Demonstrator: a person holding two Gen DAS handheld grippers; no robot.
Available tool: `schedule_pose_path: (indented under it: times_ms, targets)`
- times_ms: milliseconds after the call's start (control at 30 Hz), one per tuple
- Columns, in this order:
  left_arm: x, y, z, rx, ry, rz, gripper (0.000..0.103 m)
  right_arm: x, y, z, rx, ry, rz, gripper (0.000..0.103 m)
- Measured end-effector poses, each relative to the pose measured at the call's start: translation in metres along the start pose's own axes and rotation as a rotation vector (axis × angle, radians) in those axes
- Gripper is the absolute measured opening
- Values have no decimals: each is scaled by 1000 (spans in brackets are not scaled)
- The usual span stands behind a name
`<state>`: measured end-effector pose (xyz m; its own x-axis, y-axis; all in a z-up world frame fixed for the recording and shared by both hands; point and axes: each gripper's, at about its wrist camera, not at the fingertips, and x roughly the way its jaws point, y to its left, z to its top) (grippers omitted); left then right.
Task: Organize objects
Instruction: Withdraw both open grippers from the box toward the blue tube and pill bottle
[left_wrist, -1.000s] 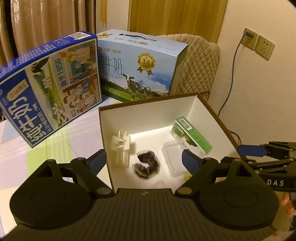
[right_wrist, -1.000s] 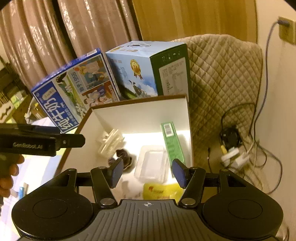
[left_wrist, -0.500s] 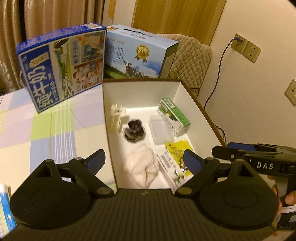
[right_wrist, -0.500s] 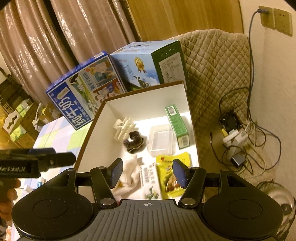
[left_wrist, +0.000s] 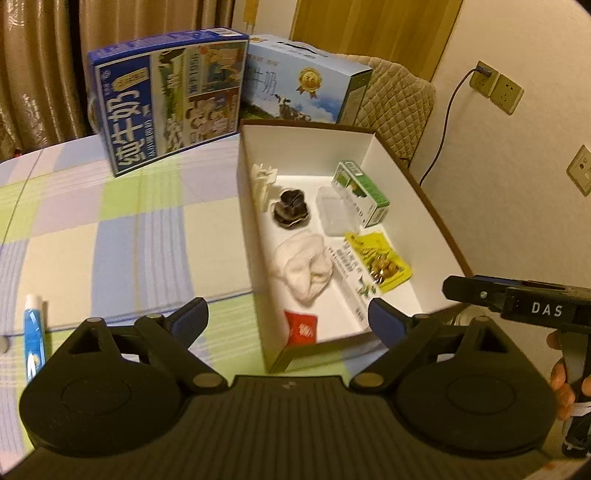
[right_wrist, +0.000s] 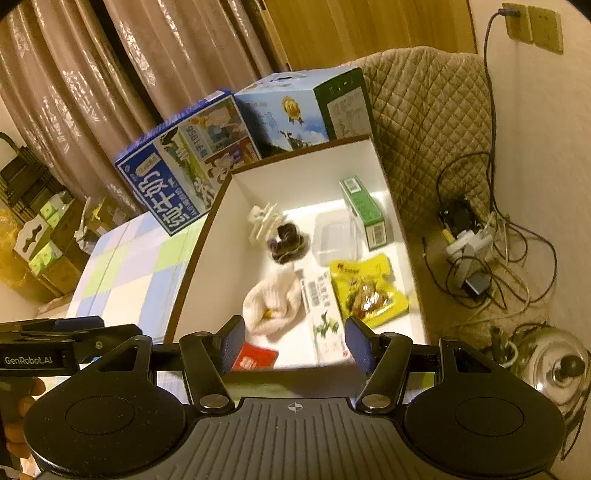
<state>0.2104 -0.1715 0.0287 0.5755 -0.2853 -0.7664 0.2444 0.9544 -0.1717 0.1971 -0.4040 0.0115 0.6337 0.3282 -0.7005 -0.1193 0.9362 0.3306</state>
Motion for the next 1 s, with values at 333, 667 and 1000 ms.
schedule_pose_path:
  times_ms: [333,667,1000]
  targets:
    - [-38,39,-39,-64,9,45,93,-6,31,-36,-22,55,16,57]
    - [-60,75,-66,-118,24,77,93,7,75,-56,-70,107,55,57]
    - [-80,117,-85,-174,24,110,94,28,127,-76,-135,162,109,57]
